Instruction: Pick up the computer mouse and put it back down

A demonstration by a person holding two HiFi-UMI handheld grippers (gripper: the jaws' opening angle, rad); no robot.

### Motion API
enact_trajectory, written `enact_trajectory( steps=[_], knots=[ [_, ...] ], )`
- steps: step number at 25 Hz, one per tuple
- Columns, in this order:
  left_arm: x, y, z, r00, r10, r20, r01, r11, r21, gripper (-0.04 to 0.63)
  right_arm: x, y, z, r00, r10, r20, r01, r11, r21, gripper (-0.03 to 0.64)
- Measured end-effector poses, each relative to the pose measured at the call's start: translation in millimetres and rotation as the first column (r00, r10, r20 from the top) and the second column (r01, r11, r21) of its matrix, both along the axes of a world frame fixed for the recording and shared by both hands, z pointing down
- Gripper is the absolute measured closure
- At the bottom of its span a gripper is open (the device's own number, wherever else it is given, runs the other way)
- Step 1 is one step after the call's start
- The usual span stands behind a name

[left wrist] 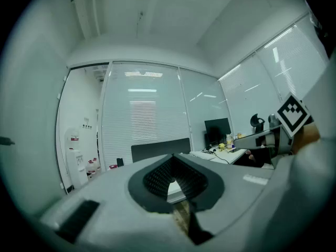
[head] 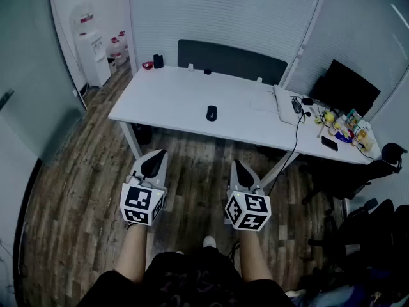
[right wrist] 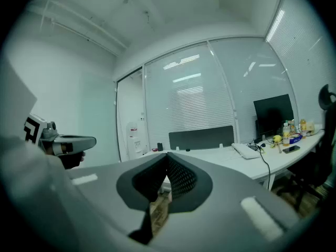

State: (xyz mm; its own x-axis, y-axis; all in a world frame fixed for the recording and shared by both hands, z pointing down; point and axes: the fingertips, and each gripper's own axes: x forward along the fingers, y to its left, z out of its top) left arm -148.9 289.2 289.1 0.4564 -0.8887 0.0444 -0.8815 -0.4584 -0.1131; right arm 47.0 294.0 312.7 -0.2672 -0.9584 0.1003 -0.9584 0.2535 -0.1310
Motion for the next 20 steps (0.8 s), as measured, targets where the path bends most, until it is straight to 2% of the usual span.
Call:
enact_trajectory(
  steps=[7, 20],
  knots=[
    [-2, 2, 3, 1.0, -0.003, -0.015, 0.003, 1.0, -0.008, 0.595, -2, 4, 3, 1.0, 0.0, -0.003, 0.0, 1.0, -0.002, 0.607],
    [-7, 9, 14, 1.0, 0.003, 0.002, -0.003, 1.0, -0.028, 0.595, -9, 10, -1, 1.0, 0.011, -0.007, -0.011, 0.999, 0.03, 0.606]
  ],
)
